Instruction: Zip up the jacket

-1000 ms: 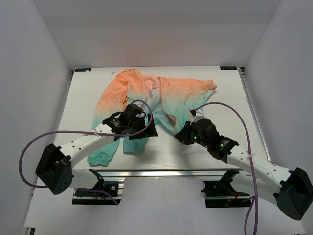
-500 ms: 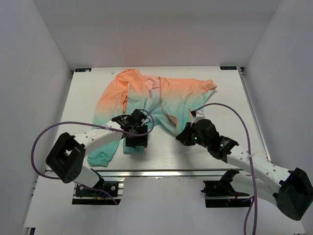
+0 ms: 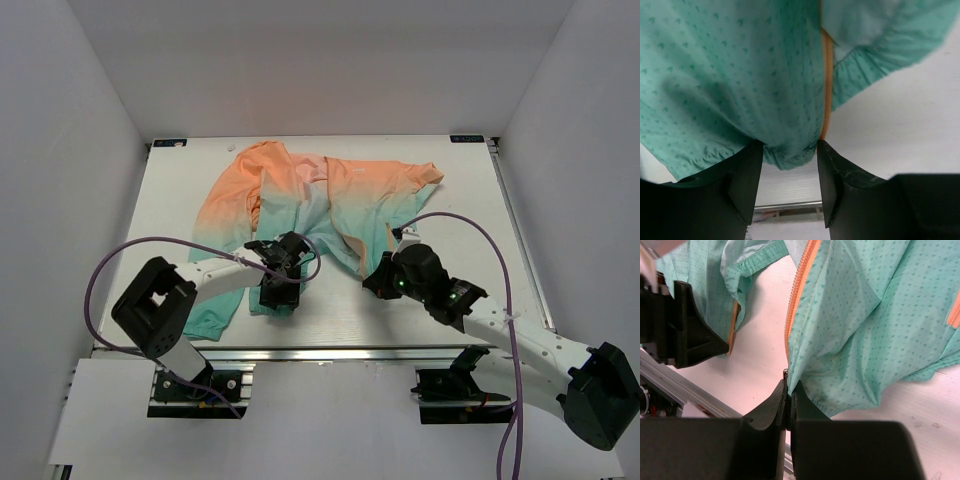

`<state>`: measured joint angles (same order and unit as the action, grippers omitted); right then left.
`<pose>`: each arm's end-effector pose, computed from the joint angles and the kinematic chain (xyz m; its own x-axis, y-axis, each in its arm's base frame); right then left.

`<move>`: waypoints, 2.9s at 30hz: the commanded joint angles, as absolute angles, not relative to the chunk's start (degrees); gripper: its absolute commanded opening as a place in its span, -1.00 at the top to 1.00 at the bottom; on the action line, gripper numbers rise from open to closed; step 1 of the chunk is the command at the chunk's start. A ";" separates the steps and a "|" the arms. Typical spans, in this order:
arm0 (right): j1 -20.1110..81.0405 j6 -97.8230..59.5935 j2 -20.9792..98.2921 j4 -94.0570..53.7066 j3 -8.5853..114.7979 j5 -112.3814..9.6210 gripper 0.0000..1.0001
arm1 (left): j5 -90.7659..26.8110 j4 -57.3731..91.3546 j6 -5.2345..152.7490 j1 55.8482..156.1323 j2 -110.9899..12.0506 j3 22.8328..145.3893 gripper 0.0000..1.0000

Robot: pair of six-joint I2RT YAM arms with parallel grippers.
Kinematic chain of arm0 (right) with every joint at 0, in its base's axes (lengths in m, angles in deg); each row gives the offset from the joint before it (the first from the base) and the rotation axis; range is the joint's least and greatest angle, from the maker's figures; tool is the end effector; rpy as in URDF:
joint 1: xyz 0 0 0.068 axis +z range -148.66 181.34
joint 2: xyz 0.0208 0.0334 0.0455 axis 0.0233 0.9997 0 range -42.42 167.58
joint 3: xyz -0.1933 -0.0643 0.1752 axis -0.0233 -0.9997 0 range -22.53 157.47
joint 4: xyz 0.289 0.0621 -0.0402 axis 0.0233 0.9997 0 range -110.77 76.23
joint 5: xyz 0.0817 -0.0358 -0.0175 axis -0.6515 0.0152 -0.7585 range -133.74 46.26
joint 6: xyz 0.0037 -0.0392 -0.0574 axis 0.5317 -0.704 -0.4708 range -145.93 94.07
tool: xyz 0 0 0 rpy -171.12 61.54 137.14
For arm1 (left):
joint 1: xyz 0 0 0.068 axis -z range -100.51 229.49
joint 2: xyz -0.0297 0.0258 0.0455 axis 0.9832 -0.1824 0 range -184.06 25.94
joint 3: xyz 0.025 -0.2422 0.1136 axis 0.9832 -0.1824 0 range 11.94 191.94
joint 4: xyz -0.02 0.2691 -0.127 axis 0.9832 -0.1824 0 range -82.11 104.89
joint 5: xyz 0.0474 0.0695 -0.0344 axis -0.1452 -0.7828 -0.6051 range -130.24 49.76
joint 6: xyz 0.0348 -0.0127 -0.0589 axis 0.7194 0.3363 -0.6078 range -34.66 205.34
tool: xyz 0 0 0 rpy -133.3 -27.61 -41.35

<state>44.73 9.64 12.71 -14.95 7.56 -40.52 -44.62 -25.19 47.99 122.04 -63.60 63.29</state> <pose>0.1956 0.1806 0.1938 -0.6819 0.1546 -0.7150 -0.3126 0.8221 0.4758 0.2273 -0.2028 0.1172 -0.9755 0.0743 -0.2070 0.0893 0.9939 -0.0640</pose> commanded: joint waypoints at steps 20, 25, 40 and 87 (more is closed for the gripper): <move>43.53 8.97 10.58 -17.25 5.69 -40.66 1.00 | -47.80 -24.49 45.70 125.02 -60.39 65.46 0.86; 43.26 6.59 8.12 -22.35 4.45 -43.30 1.00 | -44.11 -21.59 47.63 125.02 -51.78 66.87 1.00; 41.68 5.27 7.41 -47.56 0.06 -57.97 1.00 | -35.76 3.25 49.48 124.93 -38.49 63.89 1.00; 39.57 11.42 11.54 -70.51 -5.83 -63.25 1.00 | -27.41 19.02 45.52 124.93 -36.82 56.94 1.00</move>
